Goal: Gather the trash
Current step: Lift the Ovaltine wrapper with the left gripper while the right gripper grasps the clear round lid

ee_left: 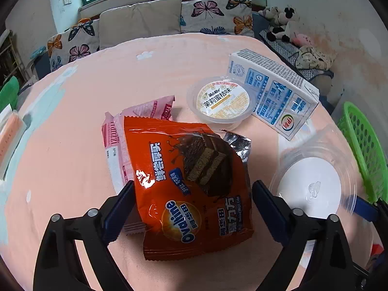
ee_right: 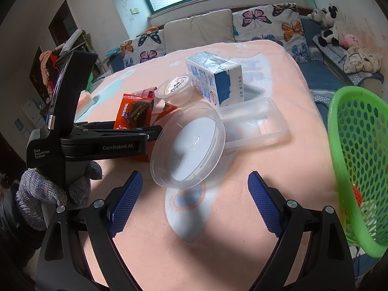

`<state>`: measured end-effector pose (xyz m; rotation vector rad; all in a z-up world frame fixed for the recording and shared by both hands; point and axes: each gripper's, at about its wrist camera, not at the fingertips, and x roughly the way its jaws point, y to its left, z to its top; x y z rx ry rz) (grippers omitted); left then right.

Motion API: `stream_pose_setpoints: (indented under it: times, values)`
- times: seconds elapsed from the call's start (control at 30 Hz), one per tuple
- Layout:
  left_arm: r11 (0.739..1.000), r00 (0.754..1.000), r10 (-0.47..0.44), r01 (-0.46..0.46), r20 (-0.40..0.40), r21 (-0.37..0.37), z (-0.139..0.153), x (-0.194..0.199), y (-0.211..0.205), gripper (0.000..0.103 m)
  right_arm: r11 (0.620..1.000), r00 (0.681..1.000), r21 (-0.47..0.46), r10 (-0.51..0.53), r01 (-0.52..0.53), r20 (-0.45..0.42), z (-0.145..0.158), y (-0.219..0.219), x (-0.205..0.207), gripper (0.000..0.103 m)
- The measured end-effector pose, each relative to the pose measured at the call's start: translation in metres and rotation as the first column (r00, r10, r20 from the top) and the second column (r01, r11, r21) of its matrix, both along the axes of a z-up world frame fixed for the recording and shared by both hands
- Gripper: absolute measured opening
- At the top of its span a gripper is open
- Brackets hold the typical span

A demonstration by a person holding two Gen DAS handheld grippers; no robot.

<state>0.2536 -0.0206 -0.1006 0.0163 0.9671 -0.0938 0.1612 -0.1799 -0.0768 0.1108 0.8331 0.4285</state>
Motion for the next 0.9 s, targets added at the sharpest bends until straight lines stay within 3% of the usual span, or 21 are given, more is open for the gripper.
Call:
stream_pose_setpoints:
  times: [0.2,0.37,0.7,0.9]
  values:
    - [1.0,1.0,0.007,-0.007,0.029,-0.028,0.007,-0.007,0.01,0.062,1.0,1.0,-0.012,0.01,-0.01,0.007,0.001,0.006,0.0,0.088]
    - [0.998,0.998,0.003,0.0,0.063,-0.058,0.018,-0.019,0.016,0.055,0.999,1.0,-0.029,0.022,-0.021,0.016,0.003,0.015,0.001,0.088]
    - [0.99,0.993,0.009,0.008,0.12,-0.139,0.043,-0.041,0.036,0.053,0.992,0.999,-0.123,0.028,-0.025,0.021,0.0,0.034,0.016,0.088]
    - [0.983,0.99,0.012,0.015,0.142,-0.184,0.058,-0.049,0.05,0.053,0.967,0.997,-0.255,0.029,-0.011,0.069,-0.004,0.054,0.02,0.088]
